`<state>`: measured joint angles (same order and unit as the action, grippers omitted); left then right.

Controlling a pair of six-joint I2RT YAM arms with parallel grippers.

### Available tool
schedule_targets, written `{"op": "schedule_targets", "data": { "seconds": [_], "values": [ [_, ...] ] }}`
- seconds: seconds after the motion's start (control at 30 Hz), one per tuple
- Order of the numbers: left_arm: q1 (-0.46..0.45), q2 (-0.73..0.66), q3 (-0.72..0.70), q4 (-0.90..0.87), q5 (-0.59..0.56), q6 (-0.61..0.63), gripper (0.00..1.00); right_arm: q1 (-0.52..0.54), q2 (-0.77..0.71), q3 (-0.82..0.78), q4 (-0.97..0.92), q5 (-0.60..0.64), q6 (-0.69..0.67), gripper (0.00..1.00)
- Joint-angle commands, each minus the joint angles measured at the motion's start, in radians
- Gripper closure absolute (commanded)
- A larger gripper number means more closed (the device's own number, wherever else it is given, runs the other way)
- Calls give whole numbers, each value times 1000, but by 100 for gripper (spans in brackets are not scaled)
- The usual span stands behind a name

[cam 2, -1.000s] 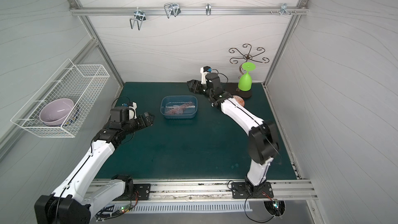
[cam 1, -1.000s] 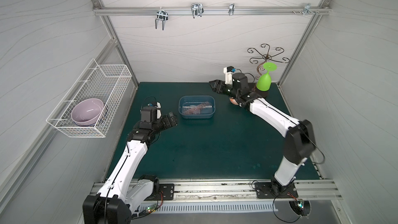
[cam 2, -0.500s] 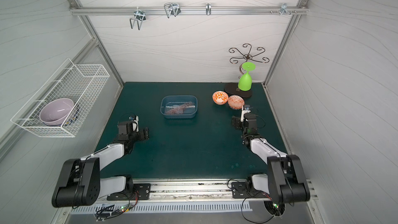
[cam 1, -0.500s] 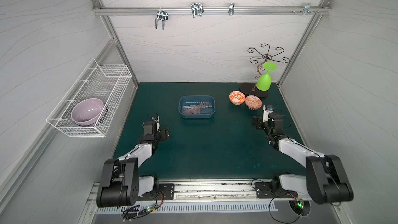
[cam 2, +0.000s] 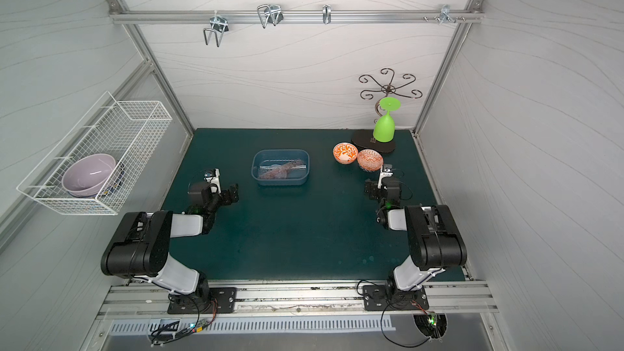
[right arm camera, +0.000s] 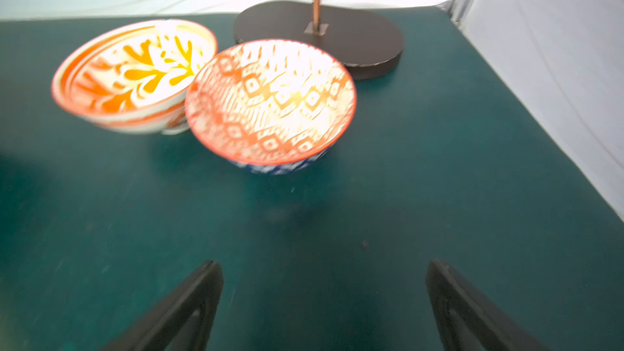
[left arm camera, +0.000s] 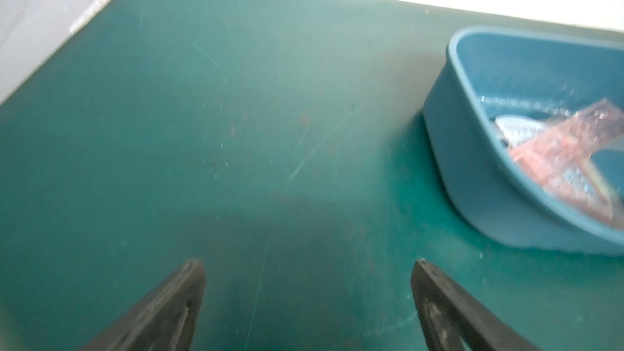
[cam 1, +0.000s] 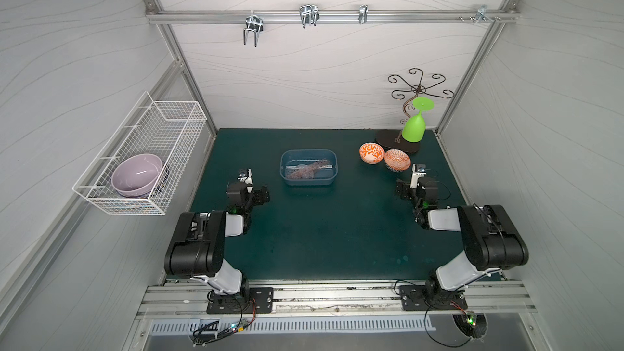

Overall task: Put the scattered rulers into the storage box
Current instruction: Reset both arms

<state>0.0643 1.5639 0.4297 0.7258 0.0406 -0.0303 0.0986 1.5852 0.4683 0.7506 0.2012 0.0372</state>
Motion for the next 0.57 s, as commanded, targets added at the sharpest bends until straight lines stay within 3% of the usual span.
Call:
{"op": "schedule_targets", "data": {
  "seconds": [0.0, 0.23, 0.3, 0.33, 0.53],
  "values": [
    [-7, 7, 36, 38, -44, -7, 0, 7, -8, -21, 31, 25, 13, 1],
    [-8, 7, 34, 46, -44, -7, 0, 29, -18, -39, 60, 27, -7, 1],
    [-8, 8, 34, 46, -45, -7, 0, 24, 15, 21, -26, -196, -91, 1],
    [-8, 7, 34, 46, -45, -8, 0, 0, 14, 21, -18, -246, -79, 1],
    [-12, 4, 24, 57, -53, -5, 0, -19, -15, -7, 3, -255, -64, 1]
  ]
}}
